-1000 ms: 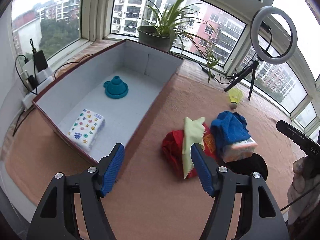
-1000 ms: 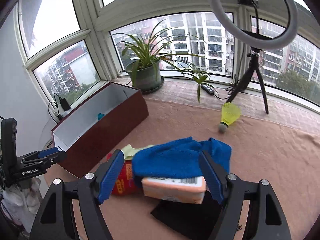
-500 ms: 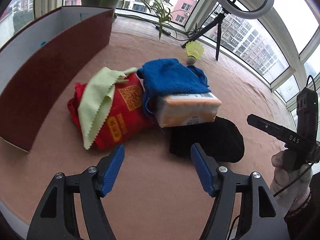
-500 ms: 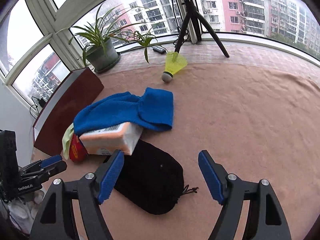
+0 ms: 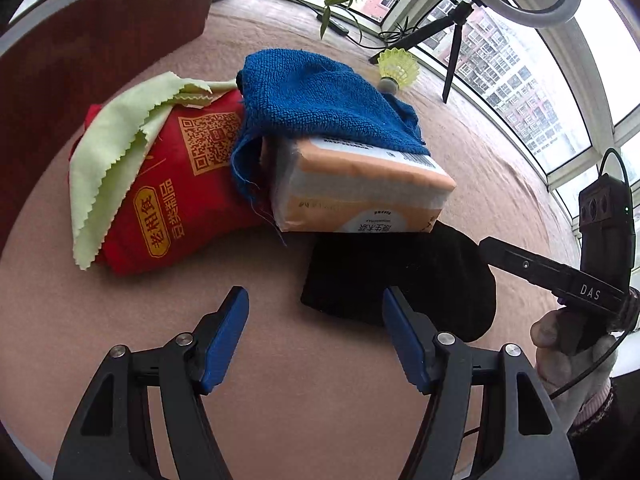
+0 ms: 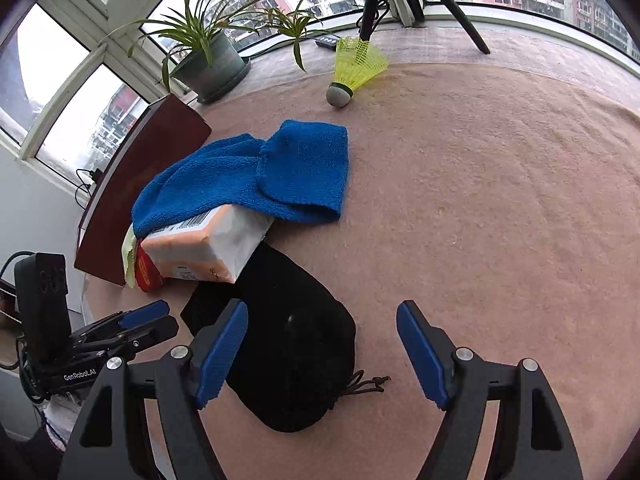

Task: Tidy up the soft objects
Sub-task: 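Move both tools back toward the black drawstring pouch, then grasp the black drawstring pouch with the left tool and lift it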

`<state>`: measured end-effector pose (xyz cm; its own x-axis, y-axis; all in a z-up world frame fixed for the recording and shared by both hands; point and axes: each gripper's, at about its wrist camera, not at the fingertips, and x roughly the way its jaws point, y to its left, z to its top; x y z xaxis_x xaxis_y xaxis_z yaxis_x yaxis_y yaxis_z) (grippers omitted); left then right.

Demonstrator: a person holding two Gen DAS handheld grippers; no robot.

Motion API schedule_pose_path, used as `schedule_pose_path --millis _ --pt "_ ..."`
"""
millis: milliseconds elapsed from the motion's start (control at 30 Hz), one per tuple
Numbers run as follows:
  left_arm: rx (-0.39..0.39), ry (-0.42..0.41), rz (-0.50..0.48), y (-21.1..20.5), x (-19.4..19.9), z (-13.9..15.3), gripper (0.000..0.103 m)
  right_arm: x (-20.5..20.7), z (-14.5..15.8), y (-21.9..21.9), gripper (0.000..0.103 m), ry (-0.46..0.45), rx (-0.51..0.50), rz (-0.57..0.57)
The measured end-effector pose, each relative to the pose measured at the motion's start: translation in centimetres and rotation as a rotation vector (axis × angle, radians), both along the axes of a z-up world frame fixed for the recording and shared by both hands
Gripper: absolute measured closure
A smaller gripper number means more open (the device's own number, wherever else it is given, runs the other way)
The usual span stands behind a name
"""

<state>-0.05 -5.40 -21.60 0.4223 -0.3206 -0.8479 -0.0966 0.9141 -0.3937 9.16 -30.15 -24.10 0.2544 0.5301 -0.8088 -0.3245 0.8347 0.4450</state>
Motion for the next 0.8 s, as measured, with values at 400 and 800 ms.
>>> schedule_pose_path --millis 400,800 --pt "-0.051 0.01 -0.012 -1.9 0.6 -0.6 0.034 0.8 -1.1 1.4 0.031 0.06 0.021 0.062" --pt "-0.08 0.015 -0.026 -2.6 1.0 -0.5 0.048 0.4 -1.8 2.5 0.057 0.091 0.006 0.091"
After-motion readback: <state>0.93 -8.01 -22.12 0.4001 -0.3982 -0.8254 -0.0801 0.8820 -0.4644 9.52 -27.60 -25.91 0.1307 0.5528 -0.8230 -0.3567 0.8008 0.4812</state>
